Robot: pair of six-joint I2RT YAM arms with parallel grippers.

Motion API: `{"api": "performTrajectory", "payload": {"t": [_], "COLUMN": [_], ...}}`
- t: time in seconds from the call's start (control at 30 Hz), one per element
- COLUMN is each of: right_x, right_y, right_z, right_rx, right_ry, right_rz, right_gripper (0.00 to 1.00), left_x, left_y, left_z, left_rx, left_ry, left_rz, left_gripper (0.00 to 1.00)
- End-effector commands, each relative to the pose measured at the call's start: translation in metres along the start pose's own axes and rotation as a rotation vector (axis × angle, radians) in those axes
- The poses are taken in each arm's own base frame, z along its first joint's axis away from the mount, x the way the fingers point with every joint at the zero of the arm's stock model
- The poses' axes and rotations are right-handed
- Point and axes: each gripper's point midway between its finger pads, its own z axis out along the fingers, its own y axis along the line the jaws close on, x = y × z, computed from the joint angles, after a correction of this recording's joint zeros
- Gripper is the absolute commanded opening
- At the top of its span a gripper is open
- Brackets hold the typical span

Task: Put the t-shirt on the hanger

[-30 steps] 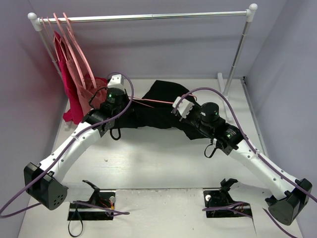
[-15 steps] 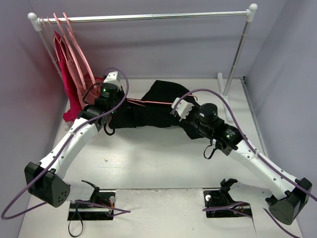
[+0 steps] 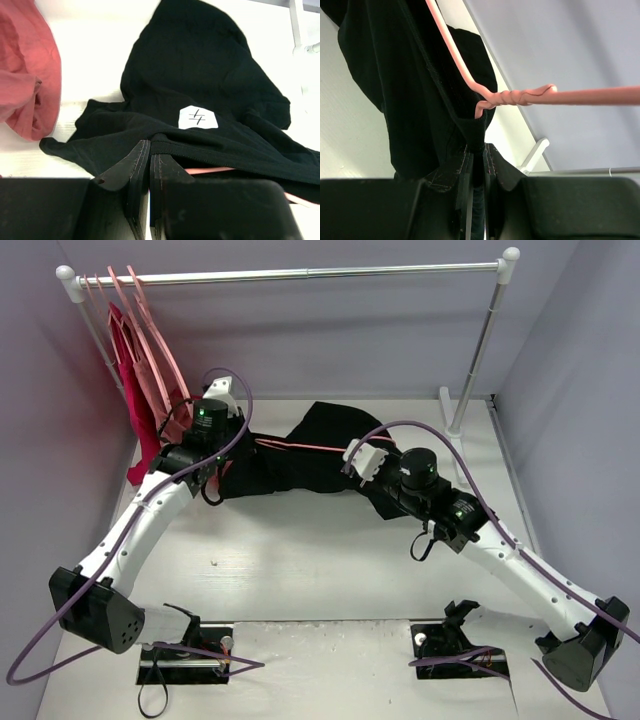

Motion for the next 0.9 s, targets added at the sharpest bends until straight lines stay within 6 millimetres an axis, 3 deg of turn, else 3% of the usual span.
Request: {"api": "performTrajectory", "payload": {"t": [0.0,0.3,0.57,0.7,0.87], "right_x": [0.037,0.046,0.041,0.007,-0.030], "right_y": [-0.062,-0.064,-0.064,-0.065,-0.066], "right_z": [-0.034,-0.029,-0.015,0.001,0.024], "right_rx": [0.258,0.267,0.259,0.239,0.229], "right_ry": [0.233,0.311,0.343,0.222,0.153], "right_rz": [-0.024,-0.030,-0.047,-0.016,-0.051], "right_gripper": [0.00,0.00,0.00,0.00,0.00], "left_x": [-0.065,-0.096,-0.094,-0.091,-0.083], "left_y": [0.088,0.082,0.065,0.033,-0.022], "left_z": [-0.029,-0.054,-0.055,-0.056,-0.055], "left_rx": [-0.374,-0.385,-0.310,-0.210,-0.121], "left_ry": [-0.199,-0.249,-0.208,-0.192,-0.185], "left_rz": [0.034,0.102,0.141,0.178,0.274], "left_gripper": [0.00,0.00,0.00,0.00,0.00]}}
